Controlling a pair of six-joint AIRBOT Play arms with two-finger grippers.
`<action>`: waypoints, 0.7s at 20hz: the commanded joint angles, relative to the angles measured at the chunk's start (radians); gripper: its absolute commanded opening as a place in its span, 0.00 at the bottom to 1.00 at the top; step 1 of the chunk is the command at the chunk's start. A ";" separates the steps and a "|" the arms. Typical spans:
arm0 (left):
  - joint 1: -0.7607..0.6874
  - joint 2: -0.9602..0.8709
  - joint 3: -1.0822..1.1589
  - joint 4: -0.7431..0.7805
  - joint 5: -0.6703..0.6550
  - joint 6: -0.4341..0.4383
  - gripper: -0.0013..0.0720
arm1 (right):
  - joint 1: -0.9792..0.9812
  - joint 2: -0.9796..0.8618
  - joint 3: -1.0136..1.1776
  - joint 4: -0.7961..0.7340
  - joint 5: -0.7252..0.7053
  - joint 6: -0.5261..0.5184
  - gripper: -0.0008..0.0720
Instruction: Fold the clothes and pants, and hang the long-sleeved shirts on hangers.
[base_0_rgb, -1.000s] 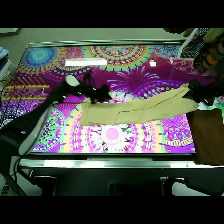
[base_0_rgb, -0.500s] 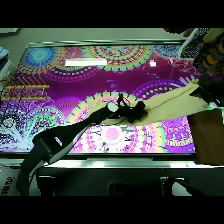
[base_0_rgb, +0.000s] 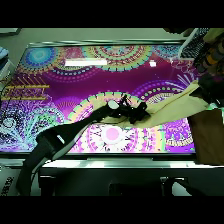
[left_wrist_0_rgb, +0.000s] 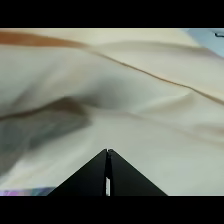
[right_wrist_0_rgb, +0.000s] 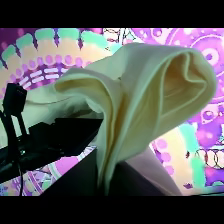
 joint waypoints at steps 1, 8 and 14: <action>0.130 0.100 0.003 0.206 -0.260 0.025 0.04 | 0.029 0.000 0.001 0.070 -0.048 -0.001 0.05; 0.464 0.503 0.003 0.703 -0.686 0.027 0.04 | 0.421 -0.050 0.000 0.023 -0.248 0.164 0.05; 0.629 0.754 0.002 0.922 -0.837 0.076 0.04 | 0.724 -0.195 0.000 0.008 -0.478 0.296 0.05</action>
